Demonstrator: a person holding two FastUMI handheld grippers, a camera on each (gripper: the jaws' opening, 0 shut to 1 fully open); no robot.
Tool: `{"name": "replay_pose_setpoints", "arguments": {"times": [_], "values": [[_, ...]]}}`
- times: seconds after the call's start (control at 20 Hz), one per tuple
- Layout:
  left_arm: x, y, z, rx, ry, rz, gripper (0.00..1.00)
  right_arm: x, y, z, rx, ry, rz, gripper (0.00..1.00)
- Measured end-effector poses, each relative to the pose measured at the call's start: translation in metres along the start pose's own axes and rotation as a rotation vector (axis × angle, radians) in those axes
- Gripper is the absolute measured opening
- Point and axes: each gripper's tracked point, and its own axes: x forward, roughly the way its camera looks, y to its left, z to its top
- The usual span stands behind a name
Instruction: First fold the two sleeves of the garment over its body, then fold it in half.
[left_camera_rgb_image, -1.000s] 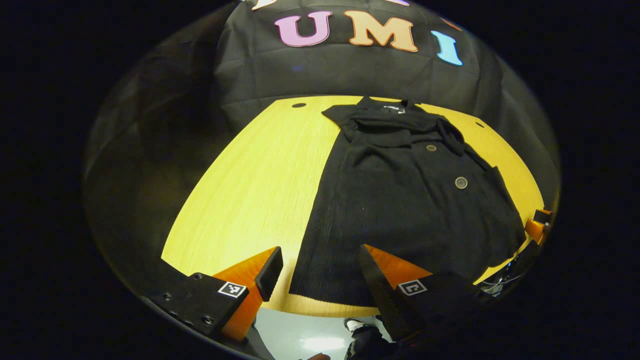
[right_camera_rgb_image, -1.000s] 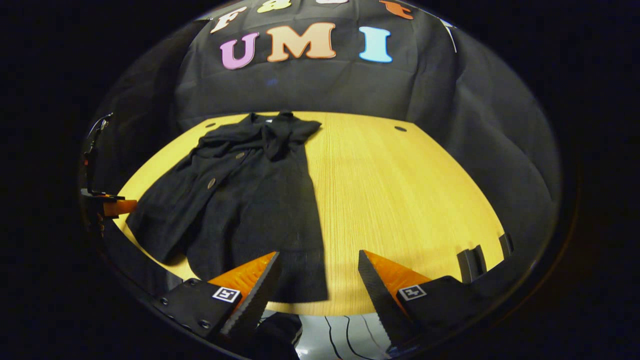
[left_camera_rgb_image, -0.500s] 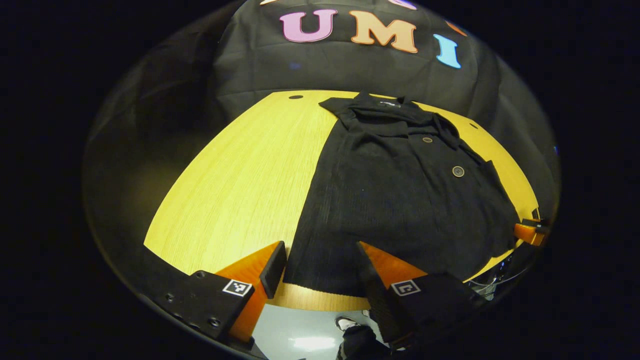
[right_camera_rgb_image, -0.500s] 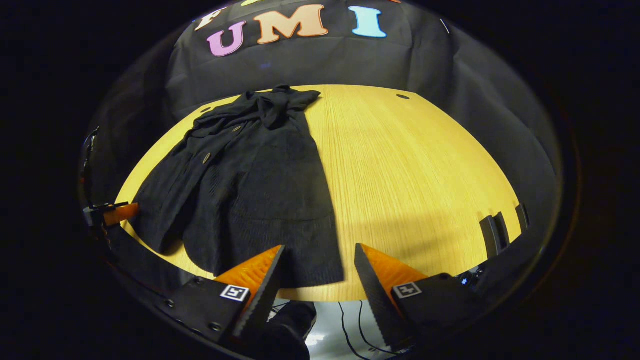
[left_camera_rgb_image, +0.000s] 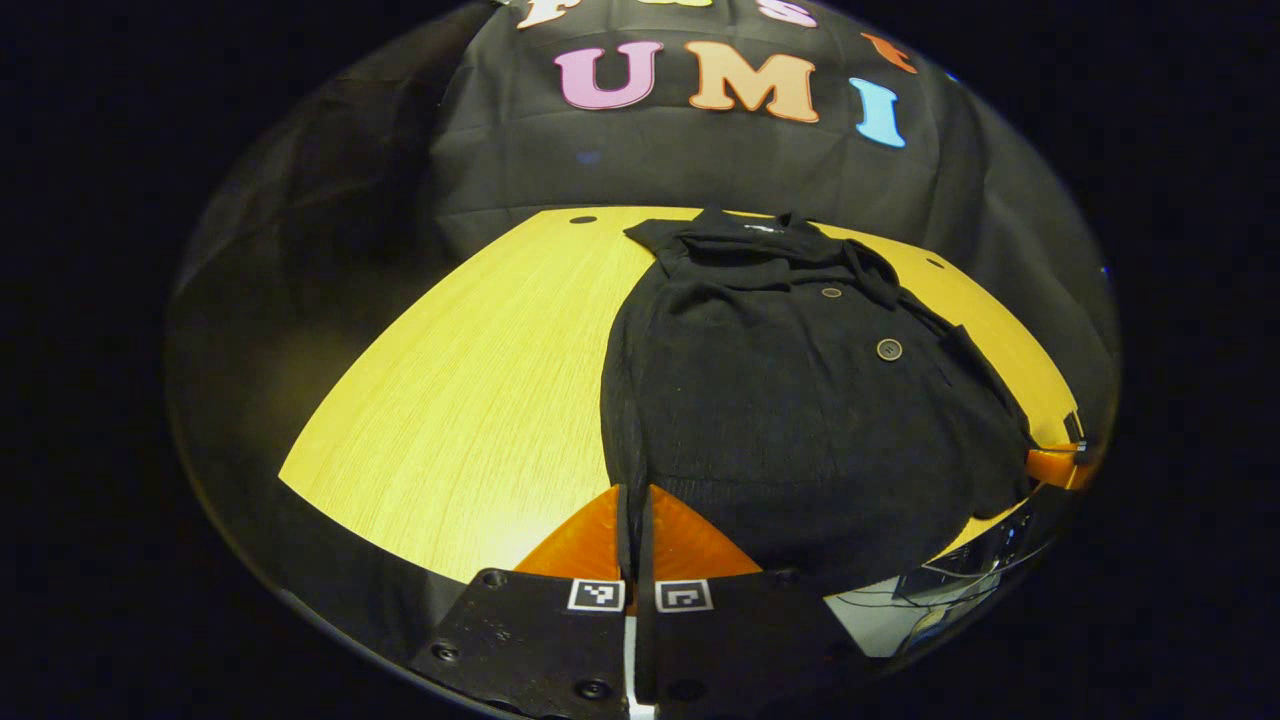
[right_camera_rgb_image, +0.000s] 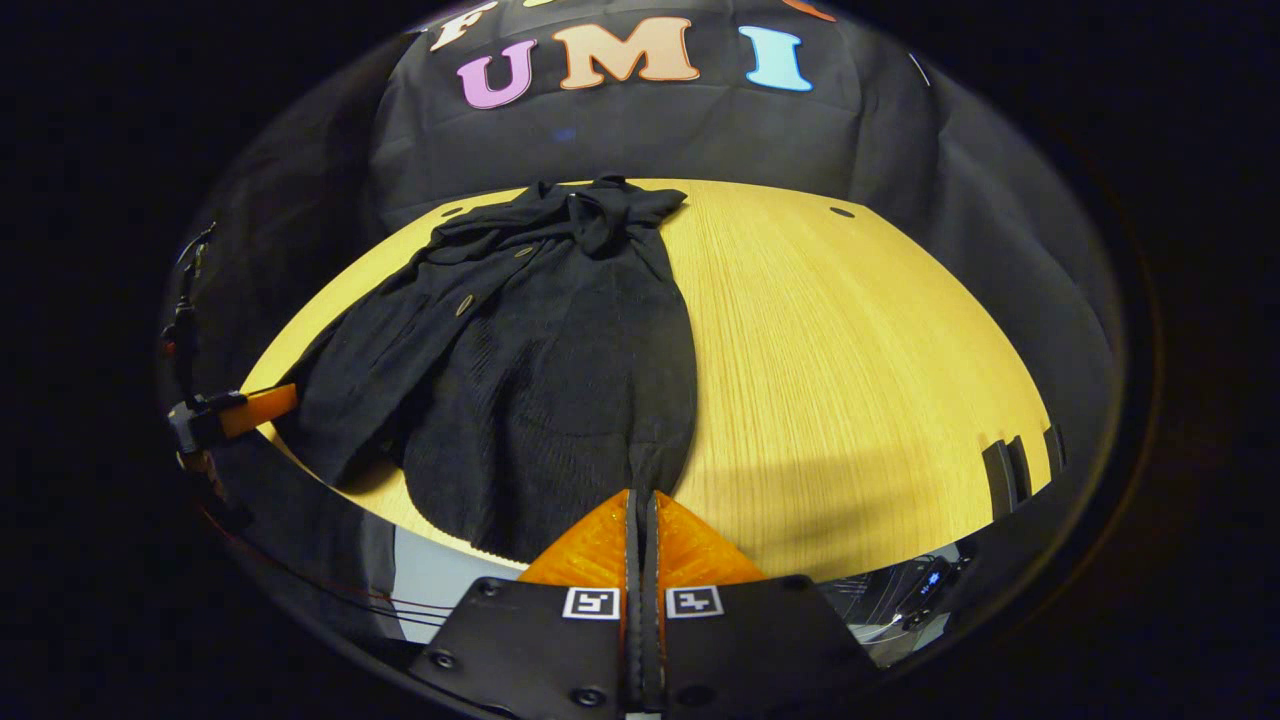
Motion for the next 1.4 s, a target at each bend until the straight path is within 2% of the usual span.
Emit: {"name": "replay_pose_setpoints", "arguments": {"times": [0.2, 0.25, 0.35, 0.5, 0.8, 1.1, 1.15, 1.4], "values": [[-0.006, -0.002, -0.001, -0.009, 0.030, -0.008, 0.00, -0.005, 0.000, -0.001, 0.016, 0.009, 0.028, 0.02], [-0.007, 0.001, -0.001, -0.022, 0.053, 0.004, 0.00, -0.005, -0.001, 0.000, 0.018, -0.002, 0.033, 0.00], [-0.015, 0.005, 0.013, -0.084, 0.039, 0.019, 0.00, -0.014, -0.001, 0.014, 0.034, -0.056, 0.050, 0.02], [-0.027, -0.006, 0.062, -0.152, -0.047, -0.005, 0.00, -0.034, 0.001, 0.052, 0.040, -0.155, 0.088, 0.02], [-0.036, -0.036, 0.163, -0.132, -0.215, -0.056, 0.00, -0.057, -0.006, 0.136, -0.012, -0.313, 0.133, 0.02], [-0.029, -0.041, 0.216, -0.152, -0.283, -0.049, 0.00, -0.077, 0.002, 0.218, -0.066, -0.471, 0.180, 0.02], [-0.028, -0.040, 0.223, -0.154, -0.288, -0.048, 0.00, -0.078, 0.003, 0.233, -0.063, -0.486, 0.184, 0.00], [-0.007, -0.019, 0.276, -0.146, -0.333, -0.028, 0.00, -0.079, 0.007, 0.296, -0.033, -0.564, 0.187, 0.02]]}}
